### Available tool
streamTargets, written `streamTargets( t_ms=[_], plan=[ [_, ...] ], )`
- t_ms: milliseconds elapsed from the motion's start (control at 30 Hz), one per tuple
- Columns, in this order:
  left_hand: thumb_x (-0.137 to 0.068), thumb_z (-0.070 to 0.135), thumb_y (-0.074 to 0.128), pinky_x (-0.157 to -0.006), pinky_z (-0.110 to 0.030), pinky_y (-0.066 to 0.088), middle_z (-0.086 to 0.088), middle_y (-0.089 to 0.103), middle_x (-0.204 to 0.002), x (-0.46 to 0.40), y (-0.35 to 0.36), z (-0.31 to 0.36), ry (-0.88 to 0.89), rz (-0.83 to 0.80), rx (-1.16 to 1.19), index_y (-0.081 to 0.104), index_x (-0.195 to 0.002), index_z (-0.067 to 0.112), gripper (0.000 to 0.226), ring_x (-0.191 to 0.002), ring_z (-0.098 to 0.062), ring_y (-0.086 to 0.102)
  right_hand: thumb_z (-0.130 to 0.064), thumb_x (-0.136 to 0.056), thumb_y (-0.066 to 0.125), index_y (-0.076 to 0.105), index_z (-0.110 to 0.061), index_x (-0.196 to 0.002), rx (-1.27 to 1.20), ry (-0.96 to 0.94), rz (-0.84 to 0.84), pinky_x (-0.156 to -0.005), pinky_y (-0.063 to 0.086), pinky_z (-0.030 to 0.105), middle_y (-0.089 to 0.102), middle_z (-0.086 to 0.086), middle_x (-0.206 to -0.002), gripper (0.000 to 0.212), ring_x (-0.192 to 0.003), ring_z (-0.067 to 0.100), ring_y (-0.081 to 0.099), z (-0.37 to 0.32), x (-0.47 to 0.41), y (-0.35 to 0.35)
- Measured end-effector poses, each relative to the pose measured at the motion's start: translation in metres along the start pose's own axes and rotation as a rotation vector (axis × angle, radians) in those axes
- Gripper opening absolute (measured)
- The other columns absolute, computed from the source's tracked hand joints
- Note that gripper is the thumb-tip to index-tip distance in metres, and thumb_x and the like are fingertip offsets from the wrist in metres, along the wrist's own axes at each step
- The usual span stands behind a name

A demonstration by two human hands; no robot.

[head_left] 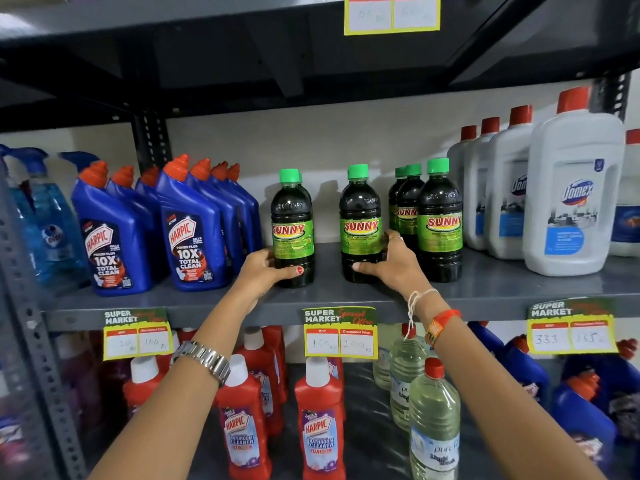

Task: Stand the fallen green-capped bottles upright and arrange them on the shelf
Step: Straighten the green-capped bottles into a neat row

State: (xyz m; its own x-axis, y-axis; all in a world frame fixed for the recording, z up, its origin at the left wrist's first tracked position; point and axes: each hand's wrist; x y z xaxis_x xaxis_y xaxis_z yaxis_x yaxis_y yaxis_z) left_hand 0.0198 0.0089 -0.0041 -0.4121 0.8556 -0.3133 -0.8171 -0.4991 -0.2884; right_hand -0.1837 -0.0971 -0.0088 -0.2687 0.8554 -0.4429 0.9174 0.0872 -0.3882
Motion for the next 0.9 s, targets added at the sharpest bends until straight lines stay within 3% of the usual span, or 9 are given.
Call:
streamTargets(
  t_ms=[100, 233, 333, 433, 500, 567, 667, 767, 900],
  plan=[
    [-0.071, 0.026, 0.074, -0.102, -0.037, 0.039, -0.014, 0.054, -0.133, 0.009, -0.003, 0.0, 0.046, 0.043, -0.225, 0.044, -0.13, 0.006, 0.069, -0.119, -0.025, 0.051, -0.019, -0.065, 0.081, 0.037, -0.007, -0.134, 0.095, -0.122, 0.174, -0.093, 0.043, 0.033, 0.059, 0.013, -0.12, 0.083, -0.113, 0.026, 0.055, -0.005, 0.018, -0.007],
    [-0.075, 0.058, 0.056, -0.1, -0.044, 0.038, -0.012, 0.04, -0.145, 0.04, -0.005, -0.01, 0.155, 0.199, -0.603, 0.026, -0.141, 0.012, 0.086, -0.129, -0.029, 0.041, -0.013, -0.07, 0.073, 0.055, -0.022, -0.092, 0.092, -0.198, 0.509, -0.068, 0.049, 0.035, 0.052, -0.01, -0.07, 0.029, -0.068, 0.013, 0.055, -0.004, 0.034, -0.024],
    [-0.079, 0.064, 0.04, -0.095, -0.046, 0.043, -0.011, 0.048, -0.139, 0.058, -0.009, -0.02, 0.246, 0.296, -0.808, 0.036, -0.137, 0.017, 0.075, -0.124, -0.029, 0.047, -0.018, -0.068, 0.071, 0.054, -0.023, -0.09, 0.086, -0.121, 0.682, -0.071, 0.043, 0.034, 0.055, -0.002, -0.076, 0.029, -0.088, 0.026, 0.053, 0.001, 0.037, -0.044],
    [-0.08, 0.065, 0.034, -0.104, -0.045, 0.036, -0.012, 0.048, -0.14, 0.062, -0.009, -0.028, 0.277, 0.306, -0.929, 0.041, -0.135, 0.012, 0.076, -0.128, -0.028, 0.044, -0.023, -0.062, 0.077, 0.047, -0.012, -0.115, 0.143, 0.042, 0.616, -0.092, 0.04, 0.044, 0.05, 0.013, -0.12, 0.062, -0.115, 0.034, 0.041, 0.009, 0.029, -0.061],
    [-0.081, 0.068, 0.025, -0.11, -0.043, 0.027, -0.008, 0.047, -0.141, 0.062, -0.008, -0.032, 0.258, 0.263, -1.044, 0.043, -0.134, 0.011, 0.08, -0.132, -0.024, 0.04, -0.025, -0.061, 0.08, 0.041, -0.008, -0.125, 0.217, 0.082, 0.527, -0.097, 0.027, 0.038, 0.04, 0.013, -0.132, 0.076, -0.123, 0.035, 0.034, 0.016, 0.025, -0.067],
    [-0.079, 0.068, 0.017, -0.109, -0.042, 0.027, -0.006, 0.05, -0.138, 0.062, -0.006, -0.034, 0.255, 0.262, -1.101, 0.049, -0.13, 0.014, 0.081, -0.129, -0.023, 0.043, -0.024, -0.061, 0.081, 0.037, -0.005, -0.13, 0.25, 0.081, 0.442, -0.101, 0.021, 0.034, 0.037, 0.014, -0.136, 0.084, -0.127, 0.034, 0.032, 0.022, 0.021, -0.071],
    [-0.078, 0.065, 0.022, -0.101, -0.043, 0.035, -0.007, 0.058, -0.13, 0.064, -0.003, -0.034, 0.271, 0.308, -1.083, 0.058, -0.121, 0.013, 0.077, -0.121, -0.026, 0.052, -0.015, -0.058, 0.084, 0.027, -0.001, -0.135, 0.128, 0.101, 0.345, -0.109, 0.027, 0.039, 0.04, 0.019, -0.137, 0.096, -0.13, 0.035, 0.035, 0.024, 0.017, -0.073],
    [-0.078, 0.064, 0.025, -0.098, -0.043, 0.038, -0.009, 0.061, -0.126, 0.066, -0.001, -0.035, 0.272, 0.33, -1.076, 0.061, -0.117, 0.011, 0.075, -0.117, -0.029, 0.054, -0.008, -0.059, 0.082, 0.029, -0.003, -0.133, 0.042, 0.139, 0.291, -0.103, 0.035, 0.036, 0.05, 0.018, -0.132, 0.091, -0.125, 0.033, 0.045, 0.025, 0.014, -0.076],
    [-0.077, 0.065, 0.023, -0.097, -0.044, 0.038, -0.01, 0.062, -0.125, 0.066, 0.0, -0.035, 0.27, 0.335, -1.067, 0.061, -0.117, 0.01, 0.078, -0.116, -0.03, 0.055, -0.015, -0.059, 0.083, 0.035, -0.011, -0.132, 0.083, 0.194, 0.312, -0.099, 0.04, 0.038, 0.057, 0.014, -0.127, 0.088, -0.119, 0.033, 0.051, 0.026, 0.014, -0.078]
  ],
)
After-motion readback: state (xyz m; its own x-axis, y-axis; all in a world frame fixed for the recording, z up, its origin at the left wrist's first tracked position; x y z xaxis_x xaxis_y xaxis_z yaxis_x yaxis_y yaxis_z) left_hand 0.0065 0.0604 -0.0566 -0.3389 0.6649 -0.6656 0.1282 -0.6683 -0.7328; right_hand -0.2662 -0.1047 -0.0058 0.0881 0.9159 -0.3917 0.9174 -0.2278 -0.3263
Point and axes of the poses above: each hand's wrist, its own x-axis away from the middle knuckle, its own y-axis out of the palm, z = x × y
